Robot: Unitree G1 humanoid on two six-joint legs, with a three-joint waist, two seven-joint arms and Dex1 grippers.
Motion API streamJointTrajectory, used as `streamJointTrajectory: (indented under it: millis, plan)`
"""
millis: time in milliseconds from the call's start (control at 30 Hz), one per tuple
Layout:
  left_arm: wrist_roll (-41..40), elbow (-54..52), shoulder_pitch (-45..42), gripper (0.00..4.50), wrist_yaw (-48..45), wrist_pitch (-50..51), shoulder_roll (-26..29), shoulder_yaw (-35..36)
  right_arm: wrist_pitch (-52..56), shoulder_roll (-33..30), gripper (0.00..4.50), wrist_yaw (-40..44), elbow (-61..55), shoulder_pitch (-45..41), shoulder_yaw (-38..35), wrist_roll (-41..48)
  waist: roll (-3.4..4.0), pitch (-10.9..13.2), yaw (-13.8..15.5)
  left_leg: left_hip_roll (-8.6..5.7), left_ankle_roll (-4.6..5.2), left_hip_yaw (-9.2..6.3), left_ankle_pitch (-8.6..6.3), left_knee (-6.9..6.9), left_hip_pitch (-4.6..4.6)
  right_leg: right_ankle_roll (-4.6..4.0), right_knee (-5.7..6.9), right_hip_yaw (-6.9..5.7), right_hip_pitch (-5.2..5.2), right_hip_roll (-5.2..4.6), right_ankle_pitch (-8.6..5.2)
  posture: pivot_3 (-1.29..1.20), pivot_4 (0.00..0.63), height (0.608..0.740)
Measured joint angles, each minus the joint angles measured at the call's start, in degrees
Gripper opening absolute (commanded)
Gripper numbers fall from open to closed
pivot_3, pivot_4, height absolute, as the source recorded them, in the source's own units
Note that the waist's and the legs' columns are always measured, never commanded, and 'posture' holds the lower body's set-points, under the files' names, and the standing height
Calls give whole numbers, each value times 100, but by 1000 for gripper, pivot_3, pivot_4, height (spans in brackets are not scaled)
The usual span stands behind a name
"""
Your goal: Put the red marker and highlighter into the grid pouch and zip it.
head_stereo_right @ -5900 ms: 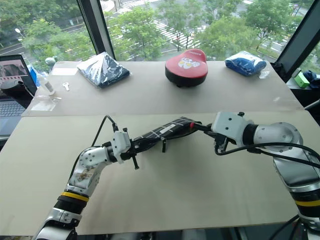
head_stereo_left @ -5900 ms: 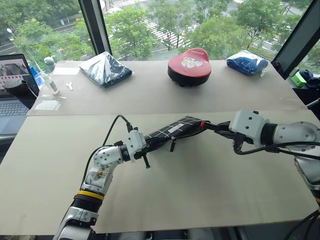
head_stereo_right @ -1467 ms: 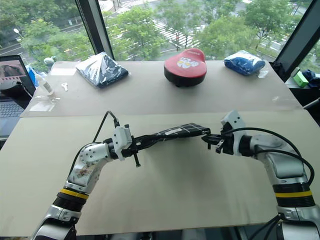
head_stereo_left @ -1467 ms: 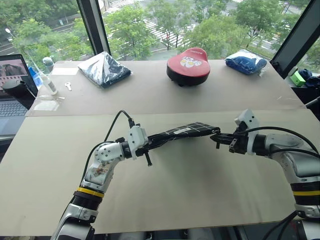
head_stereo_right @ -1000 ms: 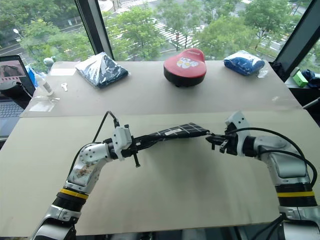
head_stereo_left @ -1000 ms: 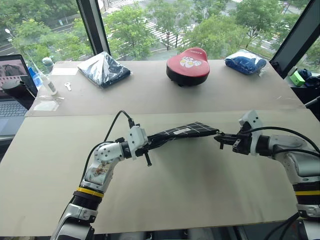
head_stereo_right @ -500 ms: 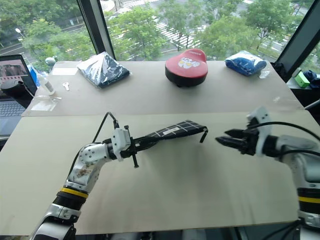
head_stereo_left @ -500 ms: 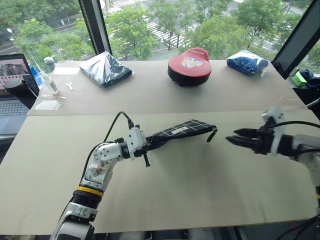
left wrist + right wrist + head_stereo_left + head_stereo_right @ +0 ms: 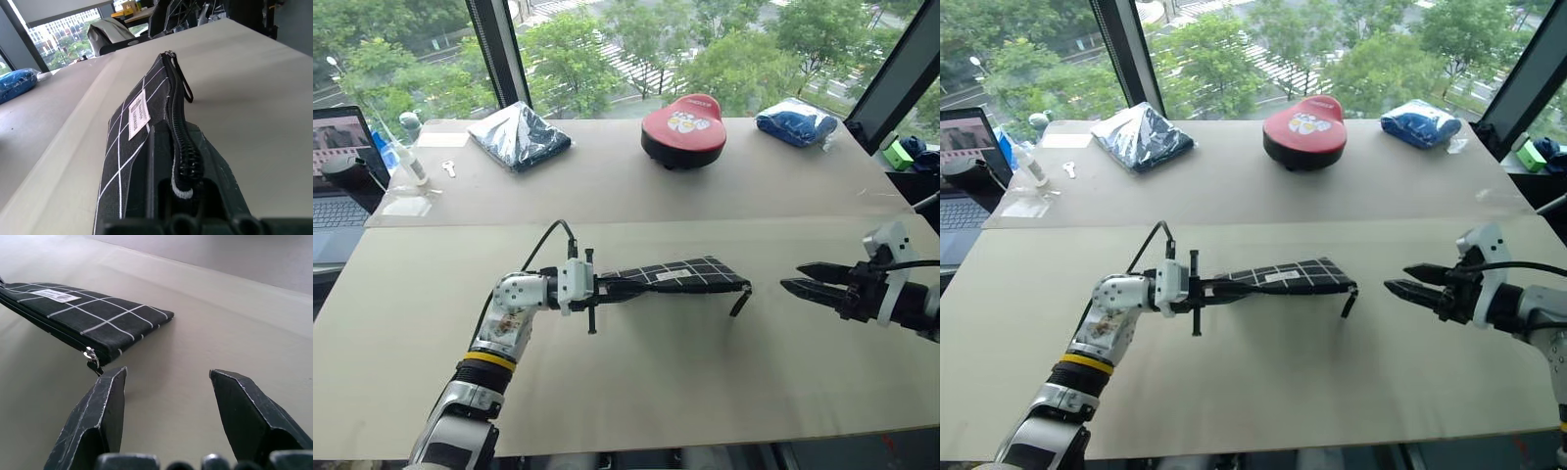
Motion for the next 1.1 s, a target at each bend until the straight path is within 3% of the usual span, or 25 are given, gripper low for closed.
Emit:
streamJointTrajectory:
  millis: [200, 367, 533, 767, 1100]
  plan:
    - [-48, -79, 157, 3157, -146, 316, 121, -65, 29, 14, 3087, -121, -69, 31, 2, 5, 0, 0, -5, 3, 3, 0, -2, 3, -3, 1, -1, 1, -2, 0, 0, 0, 150, 740]
    - [-616, -1536, 764, 3157, 30, 2206, 917, 91, -43, -45, 3087, -54, -243, 69, -60, 5, 1, 0, -47, 13, 0, 0, -1, -2, -1, 1, 1, 3, -6, 5, -1, 0, 150, 740]
    - [-1442, -2657, 1363, 3157, 553, 4163, 1792, 878, -307, -77, 3087, 91, -662, 312, -161, 4, 1, 0, -35, 13, -1, -2, -1, -3, 5, 7, 1, 6, 0, 6, -5, 0, 150, 740]
    - [-1661, -2672, 2109, 3157, 1654, 5270, 2213, 2291, -444, 43, 3087, 72, -795, 730, -186, 5, 0, 2, -16, 11, -9, -4, 2, -4, 6, 8, 3, 6, 1, 7, -7, 0, 150, 740]
    - [-2073, -2835, 2426, 3157, 2338, 5846, 2121, 3203, -547, 43, 3087, 111, -786, 469, 45, 0, 0, 2, -24, 9, -48, -3, -5, -19, 12, 3, 3, 6, -1, 7, -7, 0, 150, 740]
